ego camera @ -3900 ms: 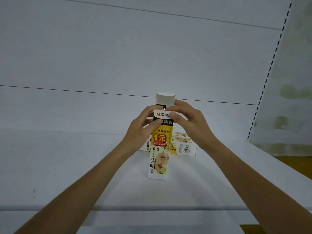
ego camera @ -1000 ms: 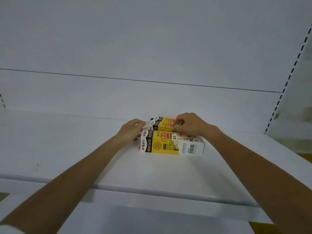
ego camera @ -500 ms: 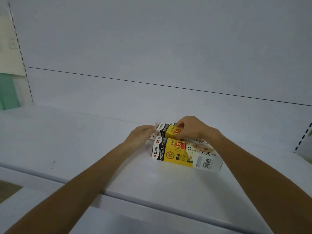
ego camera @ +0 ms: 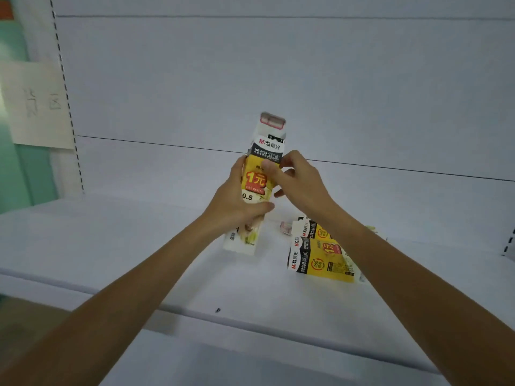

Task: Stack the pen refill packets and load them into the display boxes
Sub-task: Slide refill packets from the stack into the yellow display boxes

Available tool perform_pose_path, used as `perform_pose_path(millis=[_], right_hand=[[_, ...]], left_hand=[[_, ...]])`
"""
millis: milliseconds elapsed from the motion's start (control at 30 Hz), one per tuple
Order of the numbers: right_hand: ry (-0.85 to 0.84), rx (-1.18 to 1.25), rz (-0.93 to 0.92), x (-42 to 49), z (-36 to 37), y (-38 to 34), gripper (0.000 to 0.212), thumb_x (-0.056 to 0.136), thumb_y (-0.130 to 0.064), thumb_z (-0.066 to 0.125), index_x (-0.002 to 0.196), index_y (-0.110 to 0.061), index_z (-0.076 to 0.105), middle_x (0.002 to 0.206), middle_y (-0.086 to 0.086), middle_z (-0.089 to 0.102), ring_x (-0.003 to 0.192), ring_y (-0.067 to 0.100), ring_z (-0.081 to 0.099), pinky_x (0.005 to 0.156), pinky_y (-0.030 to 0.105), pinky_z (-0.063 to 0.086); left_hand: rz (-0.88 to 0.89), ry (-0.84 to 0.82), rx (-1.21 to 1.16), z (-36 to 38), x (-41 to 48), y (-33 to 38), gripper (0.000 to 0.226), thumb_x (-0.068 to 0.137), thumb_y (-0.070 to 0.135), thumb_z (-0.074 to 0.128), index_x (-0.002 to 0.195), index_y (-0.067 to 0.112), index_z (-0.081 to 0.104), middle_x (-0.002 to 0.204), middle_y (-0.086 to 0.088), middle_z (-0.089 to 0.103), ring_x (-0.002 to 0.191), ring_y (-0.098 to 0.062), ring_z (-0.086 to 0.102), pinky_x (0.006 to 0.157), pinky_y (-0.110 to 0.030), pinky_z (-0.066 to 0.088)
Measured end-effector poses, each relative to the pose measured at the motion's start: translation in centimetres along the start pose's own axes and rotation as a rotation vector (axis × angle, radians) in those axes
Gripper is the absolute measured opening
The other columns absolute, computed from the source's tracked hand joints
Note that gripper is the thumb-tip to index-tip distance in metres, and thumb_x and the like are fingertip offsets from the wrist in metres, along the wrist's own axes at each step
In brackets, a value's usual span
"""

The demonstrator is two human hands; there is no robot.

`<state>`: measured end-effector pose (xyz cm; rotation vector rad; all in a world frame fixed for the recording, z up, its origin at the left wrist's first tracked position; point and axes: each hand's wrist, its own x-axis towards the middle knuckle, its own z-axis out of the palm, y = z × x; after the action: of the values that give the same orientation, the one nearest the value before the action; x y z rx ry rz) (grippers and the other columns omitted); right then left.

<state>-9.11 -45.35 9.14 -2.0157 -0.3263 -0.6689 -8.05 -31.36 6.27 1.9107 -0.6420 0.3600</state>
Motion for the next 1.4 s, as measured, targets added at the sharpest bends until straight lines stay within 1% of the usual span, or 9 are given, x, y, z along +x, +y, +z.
perform_pose_path(millis=[167, 300, 433, 667, 833, 1033, 1200, 1300, 1400], right_hand=[[0.003, 0.08, -0.105, -1.5, 0.4, 0.6, 0.03, 0.084, -0.025, 0.067, 0.11, -0.021, 0.052, 0.107, -0.015, 0.06, 0.092, -0.004, 0.062, 0.076, 0.013, 0.051], [-0.002, 0.097, -0.145, -2.3, 1.0, 0.0, 0.035, 0.084, -0.022, 0.067, 0.116, -0.029, 0.055, 0.114, -0.016, 0.06, 0.099, 0.0, 0.061, 0.08, 0.018, 0.052], [-0.016, 0.085, -0.16, -2.9, 1.9, -0.8, 0.032, 0.084, -0.022, 0.066, 0.114, -0.03, 0.057, 0.119, -0.012, 0.06, 0.113, 0.001, 0.054, 0.088, 0.023, 0.049], [-0.019, 0.103, -0.144, -3.3, 1.9, -1.8, 0.022, 0.08, -0.016, 0.07, 0.102, -0.018, 0.066, 0.117, -0.008, 0.063, 0.101, 0.008, 0.062, 0.09, 0.03, 0.052], [-0.039, 0.185, -0.088, -3.3, 1.6, -1.7, 0.022, 0.088, -0.022, 0.061, 0.105, -0.012, 0.069, 0.117, -0.005, 0.064, 0.104, 0.01, 0.062, 0.09, 0.036, 0.053], [0.136, 0.163, -0.18, -3.3, 2.8, -1.9, 0.012, 0.091, -0.013, 0.057, 0.092, -0.013, 0.069, 0.113, -0.005, 0.064, 0.106, 0.004, 0.058, 0.073, 0.009, 0.047], [0.176, 0.198, -0.194, -2.9, 2.5, -2.5, 0.021, 0.083, -0.008, 0.067, 0.089, -0.017, 0.049, 0.095, -0.003, 0.065, 0.096, 0.009, 0.064, 0.073, 0.015, 0.051], [0.125, 0.079, -0.208, -2.6, 2.1, -2.5, 0.02, 0.085, -0.019, 0.066, 0.105, -0.021, 0.059, 0.092, -0.01, 0.066, 0.094, 0.004, 0.063, 0.081, 0.017, 0.05], [0.135, 0.006, -0.227, -2.4, 2.3, -2.2, 0.013, 0.088, -0.019, 0.062, 0.099, -0.021, 0.069, 0.096, -0.011, 0.067, 0.095, 0.002, 0.061, 0.08, 0.013, 0.047]], left_hand=[[-0.053, -0.103, -0.139, -1.2, -2.1, -2.8, 0.089, 0.075, 0.023, 0.075, 0.139, 0.038, 0.016, 0.11, 0.005, 0.059, 0.099, -0.016, 0.064, 0.087, -0.038, 0.053], [-0.007, -0.046, -0.205, -1.6, -2.2, -2.9, 0.073, 0.082, 0.025, 0.067, 0.133, 0.044, 0.019, 0.112, 0.005, 0.056, 0.107, -0.018, 0.06, 0.085, -0.033, 0.054], [0.098, -0.009, -0.216, -2.7, -2.2, -2.1, 0.082, 0.079, 0.015, 0.07, 0.133, 0.047, 0.017, 0.12, -0.001, 0.056, 0.105, -0.018, 0.06, 0.086, -0.039, 0.054], [0.188, -0.006, -0.242, -3.1, -2.4, -2.1, 0.079, 0.081, 0.008, 0.068, 0.127, 0.05, 0.021, 0.118, 0.012, 0.049, 0.097, -0.009, 0.06, 0.078, -0.027, 0.055], [0.234, -0.021, -0.204, -2.8, -2.1, -2.3, 0.046, 0.087, 0.008, 0.06, 0.11, 0.041, 0.039, 0.106, 0.02, 0.054, 0.1, -0.013, 0.058, 0.074, -0.022, 0.055], [0.168, -0.014, -0.263, -2.9, -1.5, -2.2, 0.02, 0.095, 0.03, 0.045, 0.106, 0.046, 0.045, 0.101, 0.015, 0.058, 0.082, 0.0, 0.065, 0.071, -0.022, 0.056], [0.177, -0.004, -0.235, -2.7, -1.8, -2.3, 0.031, 0.094, 0.032, 0.044, 0.119, 0.046, 0.031, 0.101, 0.012, 0.058, 0.082, -0.002, 0.064, 0.068, -0.016, 0.055], [0.179, 0.026, -0.257, -2.6, -1.9, -2.3, 0.037, 0.093, 0.028, 0.047, 0.118, 0.039, 0.022, 0.111, -0.001, 0.059, 0.079, -0.007, 0.066, 0.067, -0.019, 0.056], [0.194, 0.03, -0.273, -2.8, -1.9, -2.3, 0.043, 0.092, 0.027, 0.049, 0.12, 0.044, 0.02, 0.11, -0.002, 0.059, 0.08, -0.011, 0.067, 0.068, -0.021, 0.056]])
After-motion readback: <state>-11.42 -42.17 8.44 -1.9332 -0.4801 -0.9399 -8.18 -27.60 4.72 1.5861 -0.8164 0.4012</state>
